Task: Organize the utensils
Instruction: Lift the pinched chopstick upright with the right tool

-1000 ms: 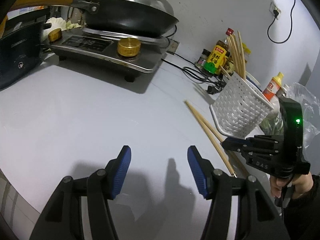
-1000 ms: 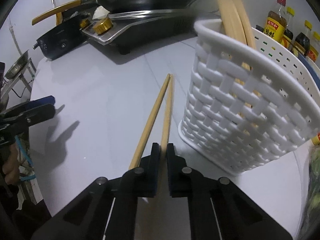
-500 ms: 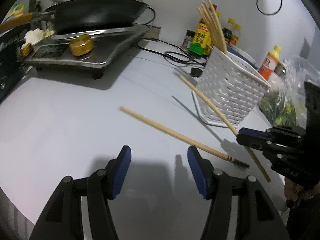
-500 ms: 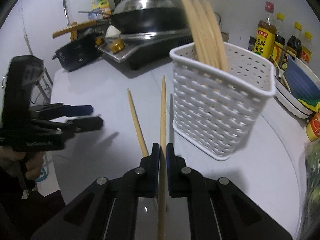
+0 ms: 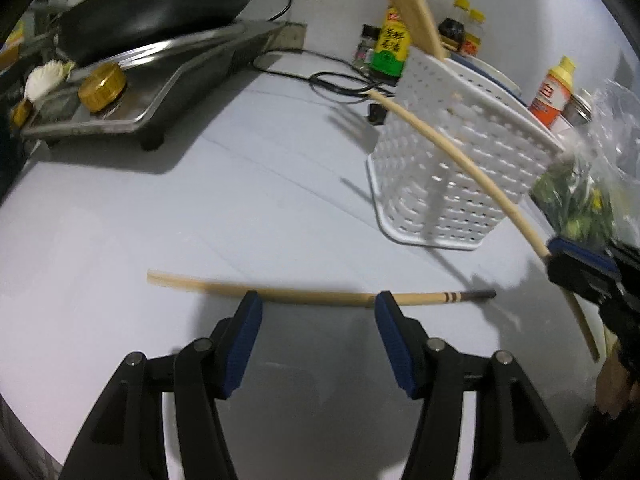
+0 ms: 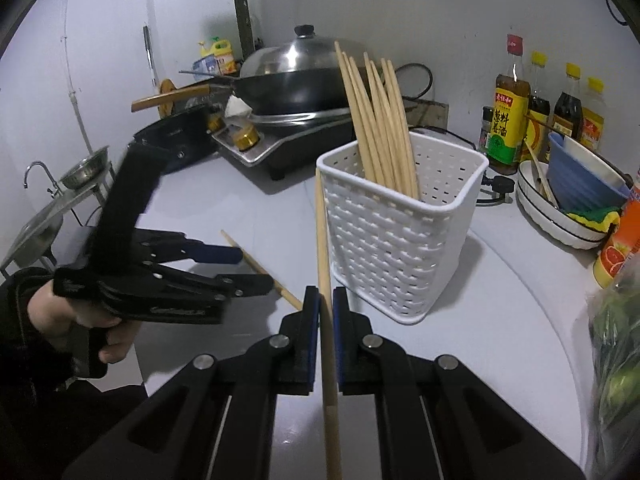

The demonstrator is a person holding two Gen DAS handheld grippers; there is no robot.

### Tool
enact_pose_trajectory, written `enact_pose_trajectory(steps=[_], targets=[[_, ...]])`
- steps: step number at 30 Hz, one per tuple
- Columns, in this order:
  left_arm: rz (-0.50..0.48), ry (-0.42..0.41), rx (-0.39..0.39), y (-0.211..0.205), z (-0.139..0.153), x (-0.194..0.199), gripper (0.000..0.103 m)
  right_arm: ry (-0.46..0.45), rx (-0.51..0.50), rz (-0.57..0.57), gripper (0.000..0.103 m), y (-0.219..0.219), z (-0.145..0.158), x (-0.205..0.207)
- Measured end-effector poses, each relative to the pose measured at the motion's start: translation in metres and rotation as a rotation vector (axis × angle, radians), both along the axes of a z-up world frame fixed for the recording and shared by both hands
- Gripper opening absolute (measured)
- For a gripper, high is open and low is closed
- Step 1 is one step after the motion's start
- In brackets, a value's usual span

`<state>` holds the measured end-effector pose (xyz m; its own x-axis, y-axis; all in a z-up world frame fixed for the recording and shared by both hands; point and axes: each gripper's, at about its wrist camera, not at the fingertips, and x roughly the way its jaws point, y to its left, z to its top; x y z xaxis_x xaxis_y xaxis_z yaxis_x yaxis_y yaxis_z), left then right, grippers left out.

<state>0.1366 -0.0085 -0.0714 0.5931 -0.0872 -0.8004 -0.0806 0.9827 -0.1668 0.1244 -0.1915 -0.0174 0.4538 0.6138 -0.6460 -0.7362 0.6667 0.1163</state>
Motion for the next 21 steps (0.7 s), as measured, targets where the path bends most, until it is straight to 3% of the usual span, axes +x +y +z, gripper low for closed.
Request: enact_pose_trajectory(steps=[9,21], targets=[[0.049,0.043,-0.072,0.006,0.002,0.019,0.059,-0.005,0.034,0.024,0.006,-0.008,0.001,0.002],[-0.010,0.035,0.031,-0.012,0.001,0.027,0.059,-0.026,0.047,0.042,0.006,-0.012,0.007,-0.003]])
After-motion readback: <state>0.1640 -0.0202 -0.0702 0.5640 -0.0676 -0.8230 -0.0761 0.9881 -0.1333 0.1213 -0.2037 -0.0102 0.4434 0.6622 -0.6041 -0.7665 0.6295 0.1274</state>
